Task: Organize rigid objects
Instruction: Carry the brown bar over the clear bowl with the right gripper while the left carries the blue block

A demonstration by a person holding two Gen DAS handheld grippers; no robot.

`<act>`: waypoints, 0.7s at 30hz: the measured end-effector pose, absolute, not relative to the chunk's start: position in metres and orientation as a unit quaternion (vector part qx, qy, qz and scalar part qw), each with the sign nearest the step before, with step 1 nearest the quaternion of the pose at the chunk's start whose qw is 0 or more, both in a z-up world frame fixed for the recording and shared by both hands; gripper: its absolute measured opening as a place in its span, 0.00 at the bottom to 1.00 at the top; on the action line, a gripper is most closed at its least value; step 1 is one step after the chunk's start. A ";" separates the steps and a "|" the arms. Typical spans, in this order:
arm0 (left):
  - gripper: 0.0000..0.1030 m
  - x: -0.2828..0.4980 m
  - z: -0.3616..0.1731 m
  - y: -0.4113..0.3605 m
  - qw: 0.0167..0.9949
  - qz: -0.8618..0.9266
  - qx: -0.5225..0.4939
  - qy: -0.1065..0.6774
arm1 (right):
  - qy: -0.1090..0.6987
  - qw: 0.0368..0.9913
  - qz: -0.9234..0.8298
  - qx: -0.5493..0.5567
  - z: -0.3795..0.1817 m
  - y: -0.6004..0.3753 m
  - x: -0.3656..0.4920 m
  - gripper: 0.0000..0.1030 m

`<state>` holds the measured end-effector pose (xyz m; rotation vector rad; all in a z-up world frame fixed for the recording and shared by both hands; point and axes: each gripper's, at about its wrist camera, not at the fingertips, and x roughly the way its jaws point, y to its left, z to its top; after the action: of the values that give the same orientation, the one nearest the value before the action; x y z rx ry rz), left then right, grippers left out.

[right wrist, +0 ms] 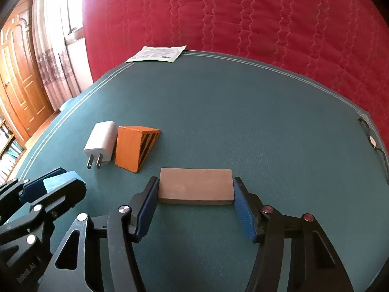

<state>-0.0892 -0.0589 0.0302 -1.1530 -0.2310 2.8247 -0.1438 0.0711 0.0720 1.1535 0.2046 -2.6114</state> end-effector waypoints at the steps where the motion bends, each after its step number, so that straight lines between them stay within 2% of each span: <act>1: 0.33 -0.088 0.031 -0.059 0.042 0.923 -0.376 -0.076 | 0.069 0.138 -0.904 0.399 0.072 0.072 -0.143 0.59; 21: 0.33 -0.079 0.037 -0.049 0.067 0.924 -0.367 -0.080 | -0.006 0.107 -0.911 0.398 0.079 0.145 -0.045 0.59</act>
<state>-0.0788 -0.0489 0.0368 -1.1071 -0.2400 2.7849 -0.0455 0.1453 0.0792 1.1726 -0.0171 -2.6812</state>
